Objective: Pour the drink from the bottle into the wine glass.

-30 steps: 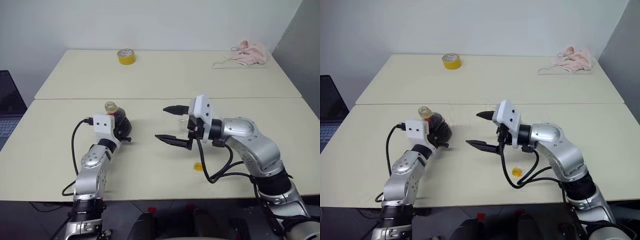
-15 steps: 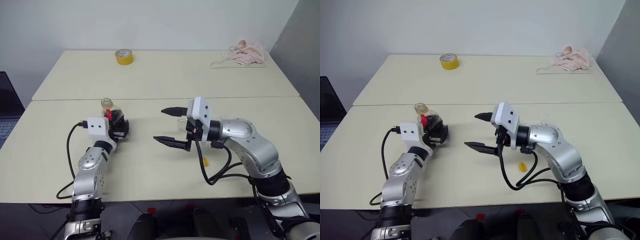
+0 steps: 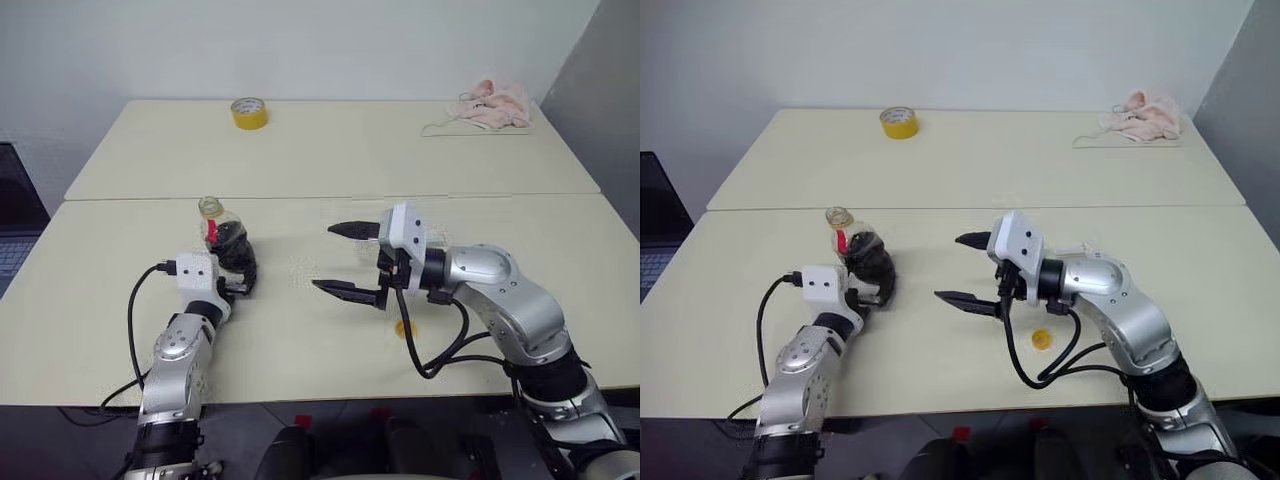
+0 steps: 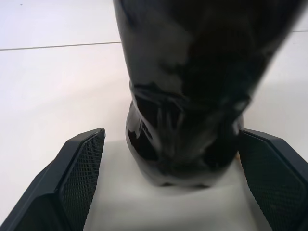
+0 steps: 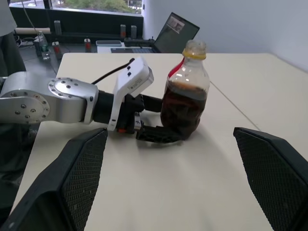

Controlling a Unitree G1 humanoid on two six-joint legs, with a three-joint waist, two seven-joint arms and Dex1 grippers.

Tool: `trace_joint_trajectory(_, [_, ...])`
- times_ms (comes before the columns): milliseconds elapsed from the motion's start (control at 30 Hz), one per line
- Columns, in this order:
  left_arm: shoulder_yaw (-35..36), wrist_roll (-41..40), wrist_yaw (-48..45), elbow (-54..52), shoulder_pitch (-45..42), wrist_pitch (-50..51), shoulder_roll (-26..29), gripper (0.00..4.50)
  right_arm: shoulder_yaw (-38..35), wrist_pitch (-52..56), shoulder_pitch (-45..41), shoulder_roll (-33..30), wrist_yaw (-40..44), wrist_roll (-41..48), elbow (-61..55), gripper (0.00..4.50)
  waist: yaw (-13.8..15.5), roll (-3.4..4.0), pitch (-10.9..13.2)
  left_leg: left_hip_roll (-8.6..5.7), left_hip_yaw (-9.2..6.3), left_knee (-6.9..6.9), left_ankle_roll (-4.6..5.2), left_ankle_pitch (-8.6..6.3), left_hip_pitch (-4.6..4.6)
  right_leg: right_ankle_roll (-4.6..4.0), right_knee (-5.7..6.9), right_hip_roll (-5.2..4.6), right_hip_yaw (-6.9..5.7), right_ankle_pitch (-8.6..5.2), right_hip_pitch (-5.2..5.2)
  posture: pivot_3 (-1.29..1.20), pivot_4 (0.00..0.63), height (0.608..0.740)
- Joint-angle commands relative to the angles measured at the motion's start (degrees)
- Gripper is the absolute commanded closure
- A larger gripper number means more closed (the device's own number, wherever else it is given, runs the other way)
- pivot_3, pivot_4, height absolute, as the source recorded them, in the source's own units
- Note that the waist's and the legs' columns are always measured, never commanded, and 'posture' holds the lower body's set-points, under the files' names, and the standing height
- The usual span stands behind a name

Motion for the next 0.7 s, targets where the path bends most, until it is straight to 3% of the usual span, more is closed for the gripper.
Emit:
trace_joint_trajectory(33, [0.7,0.3,0.0,-4.5,2.7,-1.6,0.5,0.02,-2.6,0.4,2.2,-1.8,-0.6,1.2,-4.3,0.00,0.2,0.00,0.0,0.00,0.00,0.00,0.00,0.00,0.00,0.00,0.00,0.00,0.00,0.00,0.01,0.00,0.150,0.740])
trace_joint_trajectory(233, [-1.3,-0.9,-5.7,-11.2,10.1,-2.8,3.0,0.02,-7.1,3.0,8.4,-4.6,-3.1,2.7,-8.1,0.00,0.6,0.00,0.0,-0.02,0.01,0.01,0.02,-0.01,0.00,0.00,-0.09,-0.03,0.00,0.00,0.08,0.00,0.150,0.740])
trace_joint_trajectory(400, [-3.3,-3.8,-11.9,-15.5,10.7,-2.3,4.9,0.02,-10.7,4.0,14.0,-6.0,-6.9,2.2,-10.3,0.00,0.8,0.02,0.0,0.00,-0.05,0.03,0.03,-0.01,0.02,0.00,-0.27,-0.02,-0.10,0.00,0.26,0.00,0.150,0.740])
trace_joint_trajectory(533, [-5.6,-6.6,-17.8,-17.6,8.4,-1.1,7.4,0.02,-12.4,1.4,18.4,-6.4,-12.1,-2.3,-11.4,0.00,0.9,0.03,0.0,-0.03,-0.08,0.02,0.03,-0.01,0.05,0.00,-0.33,0.01,-0.15,0.00,0.38,0.00,0.150,0.740])
trace_joint_trajectory(700, [-7.8,-8.1,-21.1,-19.0,4.7,2.2,9.5,0.02,-10.1,-4.9,21.0,-9.2,-18.9,-15.8,-8.6,0.00,0.8,0.03,0.0,0.00,-0.06,0.02,0.03,-0.01,0.09,0.00,-0.33,0.24,-0.13,0.00,0.40,0.00,0.150,0.740])
